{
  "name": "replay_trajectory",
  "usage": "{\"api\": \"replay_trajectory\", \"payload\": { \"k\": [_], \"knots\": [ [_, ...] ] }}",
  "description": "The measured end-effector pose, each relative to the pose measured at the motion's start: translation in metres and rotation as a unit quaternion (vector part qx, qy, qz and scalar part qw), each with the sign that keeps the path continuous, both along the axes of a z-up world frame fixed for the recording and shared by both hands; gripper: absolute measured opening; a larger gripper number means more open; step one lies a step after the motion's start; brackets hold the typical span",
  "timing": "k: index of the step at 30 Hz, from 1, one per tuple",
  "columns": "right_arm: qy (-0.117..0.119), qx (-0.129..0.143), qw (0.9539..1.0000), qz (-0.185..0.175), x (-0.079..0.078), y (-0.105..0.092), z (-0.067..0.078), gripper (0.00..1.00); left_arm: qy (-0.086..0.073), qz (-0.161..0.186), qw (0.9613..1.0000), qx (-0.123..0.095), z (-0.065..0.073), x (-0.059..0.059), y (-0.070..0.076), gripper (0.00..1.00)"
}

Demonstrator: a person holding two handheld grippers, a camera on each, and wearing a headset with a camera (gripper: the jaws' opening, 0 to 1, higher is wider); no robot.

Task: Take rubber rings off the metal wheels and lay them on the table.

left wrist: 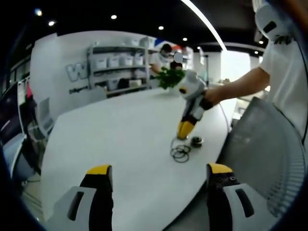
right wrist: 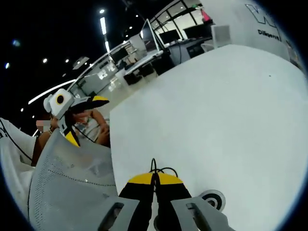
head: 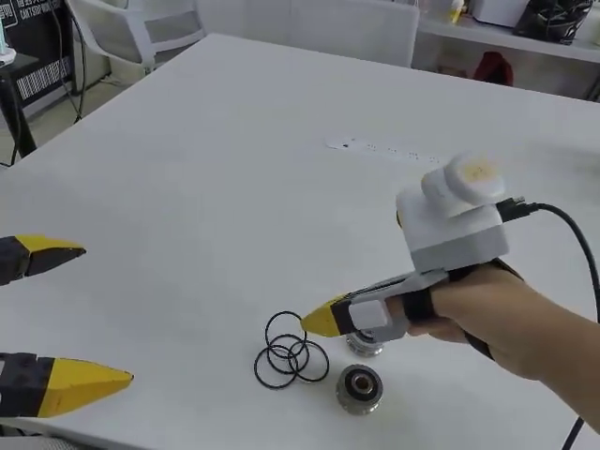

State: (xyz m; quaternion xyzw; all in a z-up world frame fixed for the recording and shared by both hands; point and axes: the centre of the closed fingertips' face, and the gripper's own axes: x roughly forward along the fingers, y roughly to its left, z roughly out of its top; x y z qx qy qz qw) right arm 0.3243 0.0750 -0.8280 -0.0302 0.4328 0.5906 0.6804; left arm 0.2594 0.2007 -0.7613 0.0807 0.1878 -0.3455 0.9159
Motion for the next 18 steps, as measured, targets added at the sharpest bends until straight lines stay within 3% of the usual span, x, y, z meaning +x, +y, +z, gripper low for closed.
{"api": "replay_trajectory", "payload": {
  "k": [8, 18],
  "knots": [
    [0.007, -0.028, 0.9992, -0.027, 0.008, 0.0, -0.022, 0.0, 0.0, 0.003, 1.0, -0.003, -0.001, 0.0, 0.001, 0.8],
    [-0.021, -0.054, 0.9979, -0.031, 0.017, -0.004, -0.031, 0.0, 0.0, 0.003, 1.0, 0.001, 0.0, 0.001, 0.003, 0.8]
  ]
}}
